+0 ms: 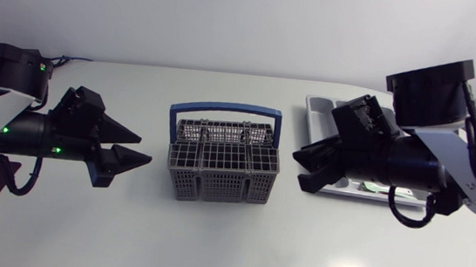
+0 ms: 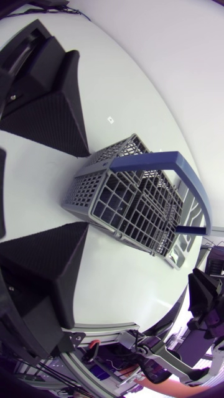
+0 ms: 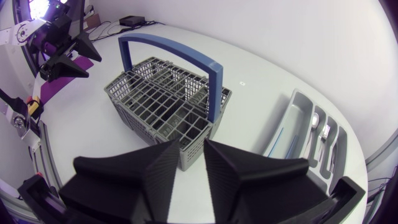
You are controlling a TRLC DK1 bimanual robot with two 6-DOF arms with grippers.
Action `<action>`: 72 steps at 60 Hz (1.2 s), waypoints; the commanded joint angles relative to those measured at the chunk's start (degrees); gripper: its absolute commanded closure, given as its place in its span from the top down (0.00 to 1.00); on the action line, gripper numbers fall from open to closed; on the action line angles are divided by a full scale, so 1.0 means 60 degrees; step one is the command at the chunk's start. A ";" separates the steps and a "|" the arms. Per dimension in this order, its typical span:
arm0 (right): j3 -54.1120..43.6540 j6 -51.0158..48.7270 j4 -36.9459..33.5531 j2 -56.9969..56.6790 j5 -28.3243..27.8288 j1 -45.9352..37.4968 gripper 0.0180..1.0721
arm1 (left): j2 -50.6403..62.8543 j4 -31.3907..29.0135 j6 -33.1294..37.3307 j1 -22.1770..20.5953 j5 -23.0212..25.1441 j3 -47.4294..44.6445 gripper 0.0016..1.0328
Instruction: Unload the cutlery basket into the drawer organizer.
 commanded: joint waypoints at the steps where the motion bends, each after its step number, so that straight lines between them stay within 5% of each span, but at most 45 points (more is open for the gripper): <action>1: -0.0271 0.0086 -0.0221 -0.0579 -0.0014 -0.0048 0.95 | -0.0553 -0.0055 -0.0403 0.0166 0.0106 -0.0288 0.96; 22: -0.0754 -0.0529 -0.0822 -0.2396 0.0235 -0.0898 0.96 | -0.2882 -0.0216 -0.1384 0.0957 -0.0421 -0.0771 0.96; 41: -0.1692 -0.0470 -0.0778 -0.4974 0.2154 -0.1410 0.96 | -0.4508 -0.0919 -0.1458 0.2203 -0.0406 -0.1138 0.96; 72: -0.3127 -0.1364 0.0262 -0.6673 0.2140 -0.4237 0.96 | -0.5914 0.0736 -0.3831 0.3125 -0.0523 -0.2295 0.96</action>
